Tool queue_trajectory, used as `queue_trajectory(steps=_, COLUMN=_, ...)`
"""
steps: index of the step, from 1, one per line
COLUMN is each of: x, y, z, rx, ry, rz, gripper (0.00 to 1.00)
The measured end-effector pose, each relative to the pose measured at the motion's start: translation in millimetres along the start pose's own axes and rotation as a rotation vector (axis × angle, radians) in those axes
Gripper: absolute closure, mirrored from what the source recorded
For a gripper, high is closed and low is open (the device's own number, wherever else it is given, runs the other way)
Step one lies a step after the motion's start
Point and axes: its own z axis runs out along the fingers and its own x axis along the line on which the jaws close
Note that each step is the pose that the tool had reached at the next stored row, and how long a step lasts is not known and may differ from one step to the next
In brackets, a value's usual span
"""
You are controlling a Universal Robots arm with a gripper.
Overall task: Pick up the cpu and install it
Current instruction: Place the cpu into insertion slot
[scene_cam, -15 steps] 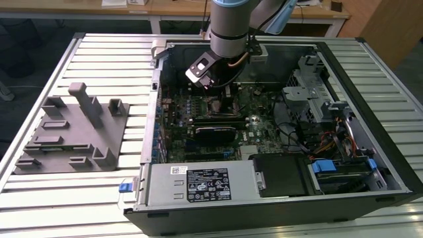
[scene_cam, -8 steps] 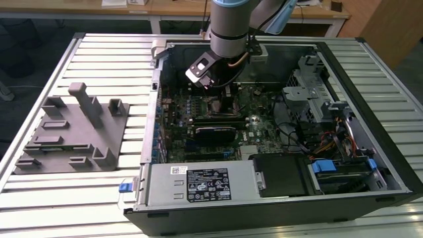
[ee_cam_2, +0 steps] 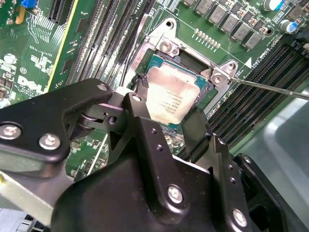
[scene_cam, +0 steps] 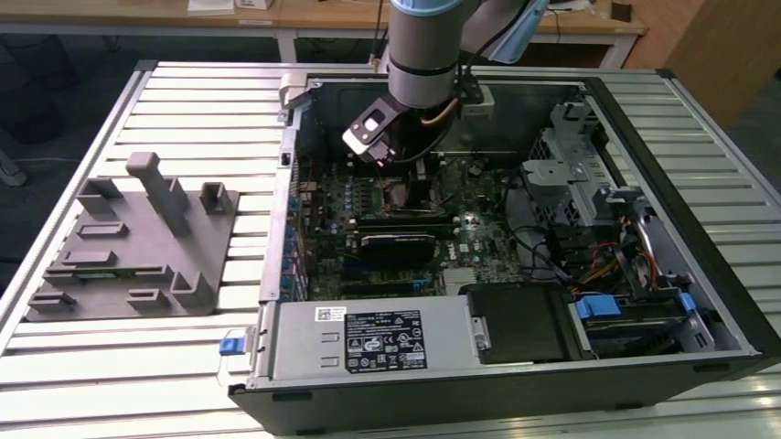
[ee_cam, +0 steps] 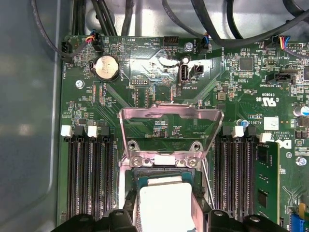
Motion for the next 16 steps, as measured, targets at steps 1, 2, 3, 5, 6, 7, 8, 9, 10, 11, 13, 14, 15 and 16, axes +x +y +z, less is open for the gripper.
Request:
queue_trajectory(steps=1, x=0.0, y=0.0, z=0.5, rx=0.0001, ry=-0.0002, rz=0.0, gripper=0.44)
queue_trajectory(steps=2, x=0.0, y=-0.1, z=0.8, rx=0.0001, ry=-0.0002, rz=0.0, gripper=0.44)
queue_trajectory(steps=3, x=-0.1, y=-0.1, z=1.1, rx=0.0002, ry=-0.0003, rz=0.0, gripper=0.44)
queue_trajectory(steps=5, x=0.0, y=-0.1, z=1.3, rx=0.0002, ry=-0.0003, rz=0.0, gripper=0.44)
queue_trajectory(steps=6, x=0.0, y=0.0, z=1.4, rx=0.0001, ry=-0.0002, rz=0.0, gripper=0.44)
queue_trajectory(steps=7, x=0.0, y=0.0, z=1.5, rx=0.0, ry=-0.0001, rz=0.0, gripper=0.44)
queue_trajectory(steps=8, x=0.0, y=0.0, z=1.5, rx=0.0, ry=0.0, rz=0.0, gripper=0.44)
queue_trajectory(steps=9, x=0.0, y=0.0, z=1.4, rx=-0.0002, ry=0.0001, rz=0.0, gripper=0.44)
queue_trajectory(steps=10, x=0.1, y=0.0, z=1.1, rx=-0.0003, ry=0.0003, rz=0.0, gripper=0.44)
queue_trajectory(steps=11, x=0.1, y=0.0, z=0.8, rx=-0.0002, ry=0.0003, rz=0.0, gripper=0.44)
queue_trajectory(steps=13, x=0.1, y=0.0, z=0.5, rx=-0.0002, ry=0.0003, rz=0.0, gripper=0.44)
queue_trajectory(steps=14, x=0.0, y=0.0, z=0.4, rx=0.0, ry=0.0001, rz=0.0, gripper=0.44)
queue_trajectory(steps=15, x=0.0, y=0.0, z=0.3, rx=0.0, ry=0.0, rz=0.0, gripper=0.44)
queue_trajectory(steps=16, x=0.0, y=0.0, z=0.3, rx=0.0, ry=0.0, rz=0.0, gripper=0.44)
